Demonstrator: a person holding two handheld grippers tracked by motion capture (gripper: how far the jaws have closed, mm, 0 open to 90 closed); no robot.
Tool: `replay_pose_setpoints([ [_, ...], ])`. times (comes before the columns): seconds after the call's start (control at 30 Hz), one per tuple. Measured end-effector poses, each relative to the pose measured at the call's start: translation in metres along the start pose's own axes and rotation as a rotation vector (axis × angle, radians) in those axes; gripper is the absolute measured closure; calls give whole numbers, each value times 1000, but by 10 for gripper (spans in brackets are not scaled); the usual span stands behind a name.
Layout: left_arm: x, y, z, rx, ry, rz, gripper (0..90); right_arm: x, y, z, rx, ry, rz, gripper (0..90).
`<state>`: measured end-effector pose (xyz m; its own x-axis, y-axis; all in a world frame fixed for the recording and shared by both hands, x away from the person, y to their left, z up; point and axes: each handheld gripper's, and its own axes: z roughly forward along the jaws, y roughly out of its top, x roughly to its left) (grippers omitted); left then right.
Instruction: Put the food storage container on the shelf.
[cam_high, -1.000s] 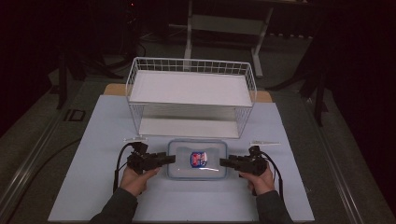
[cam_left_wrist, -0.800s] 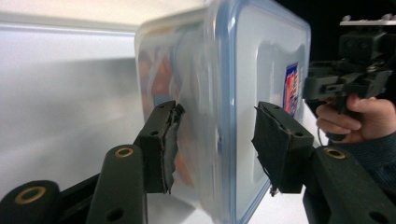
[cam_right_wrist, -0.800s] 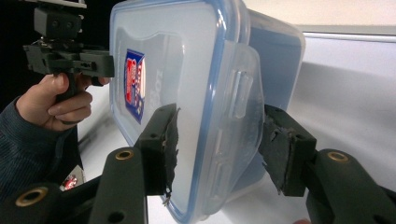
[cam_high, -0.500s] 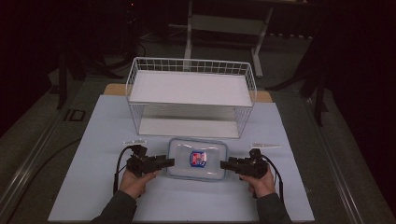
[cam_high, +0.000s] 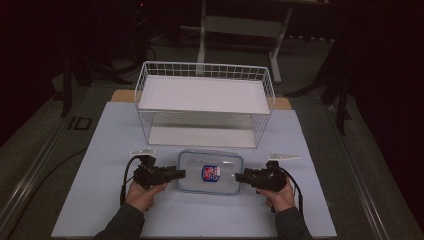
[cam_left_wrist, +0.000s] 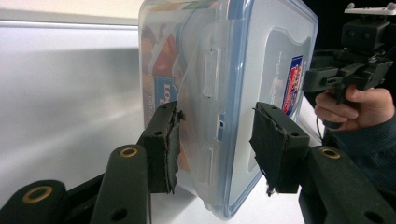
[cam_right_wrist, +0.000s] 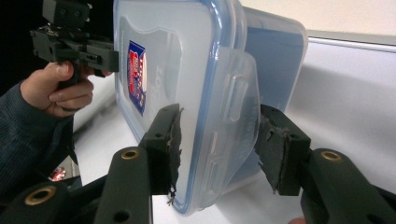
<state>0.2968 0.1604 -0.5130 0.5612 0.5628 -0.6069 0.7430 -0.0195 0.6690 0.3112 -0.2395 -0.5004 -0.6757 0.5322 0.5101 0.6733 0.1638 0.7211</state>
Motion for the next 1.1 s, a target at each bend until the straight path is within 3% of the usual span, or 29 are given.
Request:
replay_pose_setpoints([
  [0.27,-6,3,-4,-15,21,34,525,2,1,1,4,-5,-8,521],
  [0.87,-22,11,-17,-79,25,70,524,17,14,-12,-66,2,-41,525],
  [1.1,-31,17,-27,-112,32,103,524,26,21,-15,-87,6,-69,527],
])
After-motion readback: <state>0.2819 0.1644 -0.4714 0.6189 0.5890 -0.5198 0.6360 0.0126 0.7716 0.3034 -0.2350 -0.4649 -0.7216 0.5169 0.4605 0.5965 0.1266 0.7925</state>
